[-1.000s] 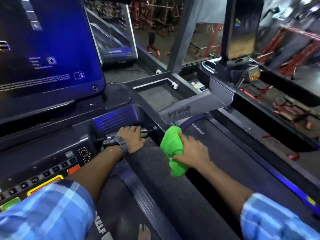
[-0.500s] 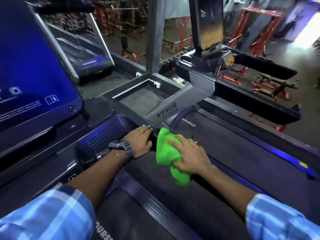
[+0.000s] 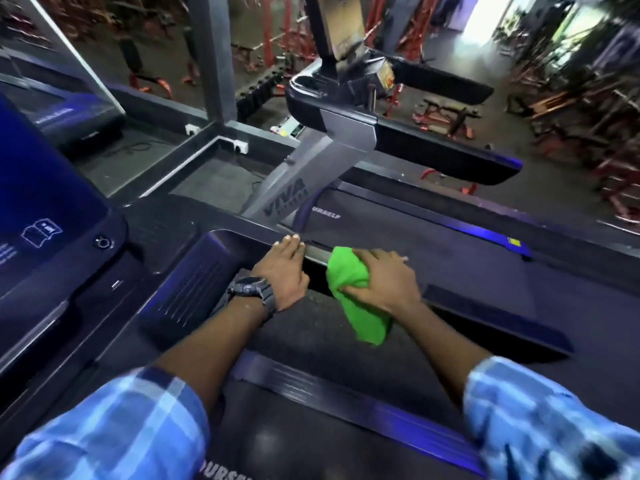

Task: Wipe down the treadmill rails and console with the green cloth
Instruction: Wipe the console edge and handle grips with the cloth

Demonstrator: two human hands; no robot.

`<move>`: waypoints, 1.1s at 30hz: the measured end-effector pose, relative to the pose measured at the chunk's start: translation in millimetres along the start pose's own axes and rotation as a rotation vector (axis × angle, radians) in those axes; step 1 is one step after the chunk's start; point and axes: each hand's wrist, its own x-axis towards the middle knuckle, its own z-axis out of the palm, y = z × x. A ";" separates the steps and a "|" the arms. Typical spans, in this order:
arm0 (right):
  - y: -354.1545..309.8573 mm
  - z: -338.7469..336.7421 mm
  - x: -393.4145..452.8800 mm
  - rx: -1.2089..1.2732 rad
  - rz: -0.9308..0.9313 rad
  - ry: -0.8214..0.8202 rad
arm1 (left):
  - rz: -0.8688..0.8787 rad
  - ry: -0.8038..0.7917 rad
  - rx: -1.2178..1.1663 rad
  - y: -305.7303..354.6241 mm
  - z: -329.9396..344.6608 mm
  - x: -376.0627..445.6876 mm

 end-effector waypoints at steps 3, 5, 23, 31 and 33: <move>-52.4 18.6 1.9 -0.025 -0.007 0.156 | 0.041 -0.031 0.030 -6.1 0.1 2.1; -45.6 24.8 -14.7 -0.076 -0.144 0.171 | 0.051 -0.017 0.038 -7.5 1.5 0.9; 63.1 26.7 -73.5 -0.051 -0.148 0.182 | 0.351 0.007 -0.031 43.2 0.0 26.5; 44.4 -3.8 -30.8 0.021 0.368 0.106 | 0.336 -0.032 0.003 62.3 27.7 22.2; 28.8 3.4 -31.6 0.030 0.261 0.112 | 0.354 -0.034 -0.023 63.6 25.0 22.7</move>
